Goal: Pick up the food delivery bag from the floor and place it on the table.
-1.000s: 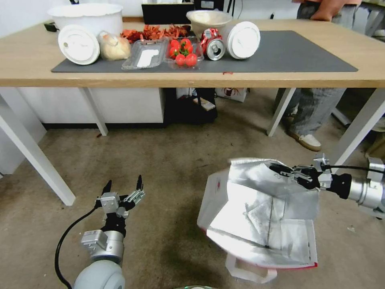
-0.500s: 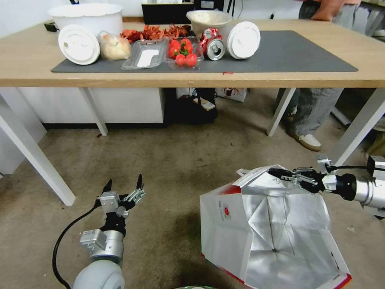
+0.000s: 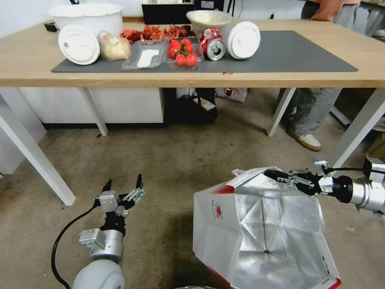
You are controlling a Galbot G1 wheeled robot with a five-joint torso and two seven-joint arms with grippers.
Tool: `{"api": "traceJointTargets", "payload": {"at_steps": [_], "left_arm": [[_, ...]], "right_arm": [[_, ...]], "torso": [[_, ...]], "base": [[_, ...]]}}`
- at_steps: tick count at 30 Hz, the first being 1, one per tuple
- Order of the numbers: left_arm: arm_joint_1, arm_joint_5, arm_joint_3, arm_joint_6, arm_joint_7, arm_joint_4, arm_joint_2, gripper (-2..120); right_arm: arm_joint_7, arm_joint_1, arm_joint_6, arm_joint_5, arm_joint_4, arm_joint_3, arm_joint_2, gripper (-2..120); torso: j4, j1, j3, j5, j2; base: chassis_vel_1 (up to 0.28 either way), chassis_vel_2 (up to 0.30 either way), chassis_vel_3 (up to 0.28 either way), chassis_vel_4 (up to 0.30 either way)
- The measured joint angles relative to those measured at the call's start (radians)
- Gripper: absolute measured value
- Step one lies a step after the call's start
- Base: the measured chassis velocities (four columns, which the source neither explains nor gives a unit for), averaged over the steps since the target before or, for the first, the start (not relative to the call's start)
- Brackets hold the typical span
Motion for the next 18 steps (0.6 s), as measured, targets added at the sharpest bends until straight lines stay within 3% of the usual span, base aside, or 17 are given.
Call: {"api": "traceJointTargets", "payload": {"at_steps": [18], "left_arm": [[-0.005, 0.006, 0.009, -0.034, 0.017, 0.005, -0.003, 100]], "right_arm": [[0.012, -0.013, 0.004, -0.008, 0.009, -0.002, 0.002, 0]], "torso": [[0.0, 0.0, 0.0, 0.0001, 0.001]], "base": [[0.0, 0.0, 0.0, 0.0]]}}
